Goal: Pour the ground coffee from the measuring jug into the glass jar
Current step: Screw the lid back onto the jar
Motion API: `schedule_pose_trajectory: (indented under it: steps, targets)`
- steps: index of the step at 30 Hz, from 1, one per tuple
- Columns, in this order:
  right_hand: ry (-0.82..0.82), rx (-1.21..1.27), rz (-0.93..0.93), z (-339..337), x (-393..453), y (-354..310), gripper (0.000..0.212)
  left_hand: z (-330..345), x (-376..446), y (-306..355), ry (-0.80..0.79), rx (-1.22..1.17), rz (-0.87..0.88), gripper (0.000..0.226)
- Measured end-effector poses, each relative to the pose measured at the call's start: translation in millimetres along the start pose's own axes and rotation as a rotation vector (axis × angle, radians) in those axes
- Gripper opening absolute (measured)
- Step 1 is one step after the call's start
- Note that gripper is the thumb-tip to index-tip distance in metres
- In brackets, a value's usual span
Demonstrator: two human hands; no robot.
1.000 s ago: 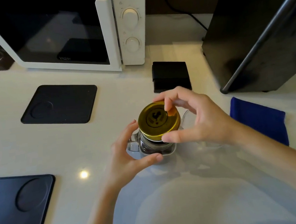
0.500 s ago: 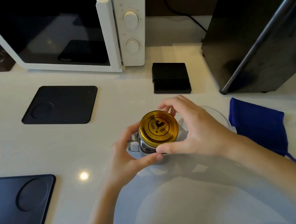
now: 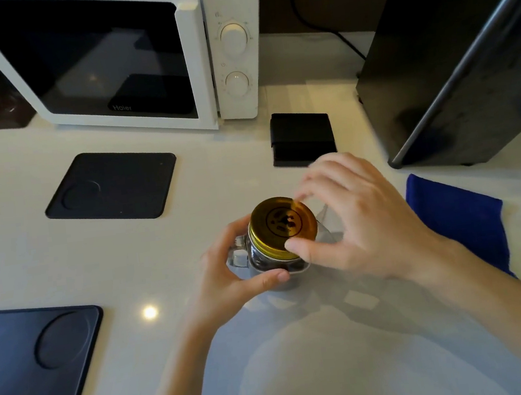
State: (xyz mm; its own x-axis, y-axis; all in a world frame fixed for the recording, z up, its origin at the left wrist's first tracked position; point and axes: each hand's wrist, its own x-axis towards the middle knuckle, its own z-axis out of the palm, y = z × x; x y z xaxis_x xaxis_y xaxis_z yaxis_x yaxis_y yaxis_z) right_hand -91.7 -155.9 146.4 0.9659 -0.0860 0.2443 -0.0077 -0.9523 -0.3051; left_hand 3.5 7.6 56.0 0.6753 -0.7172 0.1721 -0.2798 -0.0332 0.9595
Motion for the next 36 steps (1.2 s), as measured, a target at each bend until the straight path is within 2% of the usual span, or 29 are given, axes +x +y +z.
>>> schedule_pose_trajectory:
  steps: [3,5,10,18,22,26,32,36]
  targets:
    - [-0.246,0.214,0.019,-0.4,6.2,-1.9,0.066,0.3,-0.2,-0.6,-0.004,0.000,0.003,0.071]
    - [-0.310,0.265,0.007,0.5,9.8,-3.1,0.062,-0.4,-0.3,-1.3,-0.002,0.006,0.005,0.071]
    - [-0.204,0.218,-0.034,-3.2,13.5,-7.4,0.056,-0.1,-0.5,1.6,0.009,-0.006,-0.006,0.071]
    - [-0.189,0.126,-0.045,-2.1,16.0,-10.9,0.061,0.6,-0.5,0.4,0.014,0.021,-0.008,0.068]
    - [-0.176,0.134,0.030,2.4,16.3,-13.9,0.076,0.7,-0.8,-1.2,0.014,0.024,-0.009,0.067]
    - [-0.166,0.227,0.114,0.2,13.0,-10.5,0.077,0.7,-0.7,-1.1,0.003,0.027,-0.017,0.069]
    - [-0.151,0.105,0.137,3.5,14.1,-19.1,0.081,1.6,-0.9,-1.3,0.008,0.023,-0.018,0.065]
    - [-0.162,-0.094,0.114,3.1,11.1,-23.1,0.077,2.0,-0.7,-1.2,0.010,0.021,-0.008,0.067]
